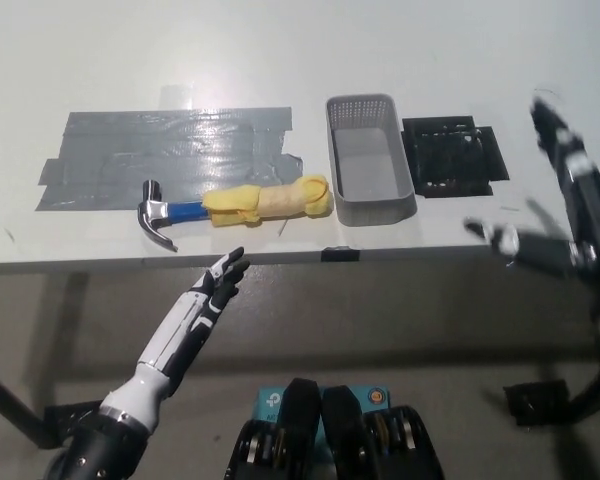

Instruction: The robot picks the hammer placed on top of the gray container with right hand and places it on the grey area of the desk

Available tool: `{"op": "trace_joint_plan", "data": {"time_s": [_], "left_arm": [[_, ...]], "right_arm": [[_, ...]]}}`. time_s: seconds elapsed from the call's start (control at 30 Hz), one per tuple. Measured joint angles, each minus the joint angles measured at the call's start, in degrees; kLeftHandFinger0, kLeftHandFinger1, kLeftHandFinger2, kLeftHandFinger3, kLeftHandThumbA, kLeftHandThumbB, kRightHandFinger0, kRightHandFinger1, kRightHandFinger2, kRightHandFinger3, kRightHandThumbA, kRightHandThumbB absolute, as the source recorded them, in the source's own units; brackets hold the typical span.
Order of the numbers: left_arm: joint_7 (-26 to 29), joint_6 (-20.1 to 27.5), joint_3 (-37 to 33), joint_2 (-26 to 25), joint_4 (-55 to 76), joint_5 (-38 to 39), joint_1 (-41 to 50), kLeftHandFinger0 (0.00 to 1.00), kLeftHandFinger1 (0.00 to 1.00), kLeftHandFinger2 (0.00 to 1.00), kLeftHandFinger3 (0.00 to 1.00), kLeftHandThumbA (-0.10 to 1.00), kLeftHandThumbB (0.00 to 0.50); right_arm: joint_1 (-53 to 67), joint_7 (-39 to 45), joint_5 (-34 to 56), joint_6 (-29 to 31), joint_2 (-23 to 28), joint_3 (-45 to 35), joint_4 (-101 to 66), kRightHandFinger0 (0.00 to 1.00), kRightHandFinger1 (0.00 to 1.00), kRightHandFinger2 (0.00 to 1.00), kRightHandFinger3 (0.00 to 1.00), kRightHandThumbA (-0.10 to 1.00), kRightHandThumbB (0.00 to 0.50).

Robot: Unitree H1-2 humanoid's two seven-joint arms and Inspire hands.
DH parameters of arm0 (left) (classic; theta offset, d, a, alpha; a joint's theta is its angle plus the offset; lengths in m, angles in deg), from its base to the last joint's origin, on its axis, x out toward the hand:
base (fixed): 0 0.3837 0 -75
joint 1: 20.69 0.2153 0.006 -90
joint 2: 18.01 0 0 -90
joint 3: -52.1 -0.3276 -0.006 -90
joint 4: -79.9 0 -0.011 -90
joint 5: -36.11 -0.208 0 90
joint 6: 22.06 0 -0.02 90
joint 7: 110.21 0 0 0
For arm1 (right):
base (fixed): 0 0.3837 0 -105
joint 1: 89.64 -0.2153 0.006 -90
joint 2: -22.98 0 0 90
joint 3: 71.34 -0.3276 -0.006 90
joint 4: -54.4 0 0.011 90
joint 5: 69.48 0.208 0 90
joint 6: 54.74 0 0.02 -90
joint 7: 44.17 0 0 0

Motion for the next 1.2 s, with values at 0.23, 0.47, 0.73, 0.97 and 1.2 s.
{"op": "trace_joint_plan", "data": {"time_s": [0.23,0.47,0.73,0.97,1.2], "left_arm": [[1.0,2.3,4.5,1.4,1.4,1.1,4.3,1.00,1.00,1.00,1.00,1.00,0.147],[1.6,4.4,7.0,1.8,2.1,2.0,6.1,1.00,1.00,1.00,1.00,1.00,0.152],[1.7,5.3,8.2,2.6,2.1,2.4,6.9,1.00,1.00,1.00,1.00,1.00,0.130],[1.7,5.5,8.2,2.9,2.1,2.4,8.0,1.00,1.00,1.00,1.00,1.00,0.133],[1.7,6.6,8.2,3.0,1.8,2.4,8.9,1.00,1.00,1.00,1.00,1.00,0.153]], "right_arm": [[12.3,1.3,6.0,1.6,-3.0,1.8,-9.7,1.00,1.00,1.00,1.00,1.00,0.191],[12.9,2.5,7.5,4.5,-6.9,4.7,-1.5,1.00,1.00,1.00,1.00,1.00,0.190],[12.8,3.6,7.0,6.5,-5.6,6.5,2.4,1.00,1.00,1.00,1.00,1.00,0.215],[13.6,3.9,6.4,7.3,-5.5,6.8,3.4,1.00,1.00,1.00,1.00,1.00,0.213],[14.7,4.1,6.0,7.6,-5.3,7.0,3.6,1.00,1.00,1.00,1.00,1.00,0.206]]}}
